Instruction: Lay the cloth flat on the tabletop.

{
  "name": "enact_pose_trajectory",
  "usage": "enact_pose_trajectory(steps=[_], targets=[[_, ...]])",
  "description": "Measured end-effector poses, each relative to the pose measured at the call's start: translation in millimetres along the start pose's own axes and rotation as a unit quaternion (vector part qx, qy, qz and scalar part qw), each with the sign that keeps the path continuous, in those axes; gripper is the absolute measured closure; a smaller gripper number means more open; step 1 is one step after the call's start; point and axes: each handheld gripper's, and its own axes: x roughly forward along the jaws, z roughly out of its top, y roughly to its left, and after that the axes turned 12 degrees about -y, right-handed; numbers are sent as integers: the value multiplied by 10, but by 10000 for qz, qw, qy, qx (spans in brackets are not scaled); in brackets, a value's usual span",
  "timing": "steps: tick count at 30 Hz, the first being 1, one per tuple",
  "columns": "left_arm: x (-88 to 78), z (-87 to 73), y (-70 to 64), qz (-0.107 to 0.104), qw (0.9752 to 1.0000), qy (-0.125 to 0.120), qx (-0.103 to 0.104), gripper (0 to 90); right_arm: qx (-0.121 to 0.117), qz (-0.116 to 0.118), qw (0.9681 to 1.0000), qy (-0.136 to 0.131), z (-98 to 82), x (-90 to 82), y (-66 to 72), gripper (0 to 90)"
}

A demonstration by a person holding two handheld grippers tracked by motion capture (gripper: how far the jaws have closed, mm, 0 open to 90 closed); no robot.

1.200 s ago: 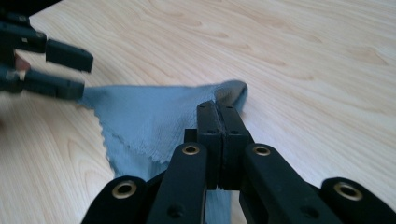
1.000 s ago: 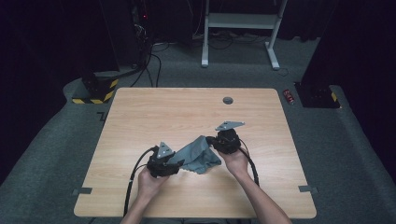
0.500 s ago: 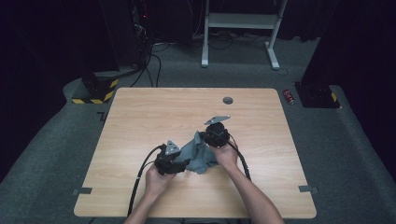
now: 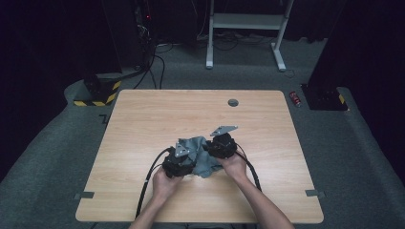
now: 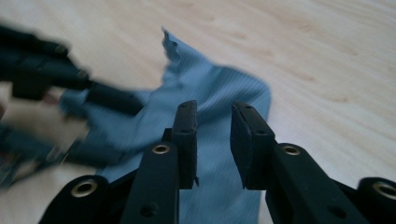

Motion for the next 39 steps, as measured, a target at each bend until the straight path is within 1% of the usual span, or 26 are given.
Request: enact_pose_trajectory(steps=[2,3,4,5,8,9,10,11,12,15,17,18,20,21,22,23,24,25,26,28,30,31,34,35,36,39], targets=[[14,-5,8,42,10000,27,22,583,-142,108,9998,22,-69,-43,58,685],[24,-9,15,41,10000,51,18,639,-294,246,9992,102,-160,-66,142,671],[26,-9,21,45,10000,69,23,639,-294,246,9992,102,-160,-66,142,671],[27,-10,28,54,10000,78,27,703,-433,313,9984,159,-220,-68,212,658],[25,-2,43,69,9999,97,61,802,-630,437,9967,249,-282,-46,315,636],[27,12,47,82,9998,163,120,802,-630,437,9967,249,-282,-46,315,636],[24,55,51,120,9994,217,232,839,-739,494,9955,320,-308,-15,374,623],[24,55,51,120,9994,217,232,852,-791,540,9949,329,-320,6,391,617],[3,102,65,164,9994,139,261,863,-808,579,9944,347,-332,21,409,613],[-10,138,98,241,9993,128,249,874,-919,716,9926,351,-358,54,465,611],[-10,151,154,321,9992,150,190,874,-929,785,9918,381,-370,72,506,612],[-4,142,212,399,9990,191,99,874,-936,814,9915,398,-376,84,521,615],[-3,131,236,433,9988,200,60,874,-976,867,9905,431,-388,106,543,648],[-1,120,259,470,9987,205,42,874,-976,867,9905,431,-388,106,543,648],[-1,107,277,486,9986,222,5,873,-972,886,9902,463,-396,118,555,676],[-2,94,293,497,9985,232,-36,874,-1080,914,9884,546,-412,148,569,765],[-10,72,316,501,9984,229,-85,874,-1147,898,9876,577,-421,157,584,815],[-10,72,316,501,9984,229,-85,874,-1147,898,9876,577,-421,157,584,815],[-14,64,320,500,9985,218,-85,874,-1250,850,9868,580,-423,157,607,890],[-24,53,320,485,9985,227,-68,874,-1286,834,9868,526,-408,145,604,897],[-32,45,326,493,9985,223,-40,874,-1284,762,9879,429,-379,104,587,898],[-35,40,327,499,9985,216,-72,874,-1284,762,9879,429,-379,104,587,898],[-47,29,351,498,9985,217,-67,874,-1144,613,9913,197,-291,-18,508,898],[-51,24,356,507,9984,225,-77,874,-1130,554,9920,135,-266,-51,483,898],[-53,19,359,507,9984,221,-84,874,-1048,431,9935,59,-224,-110,433,898],[-56,10,367,509,9984,233,-104,874,-843,96,9963,-106,-135,-223,262,898]])
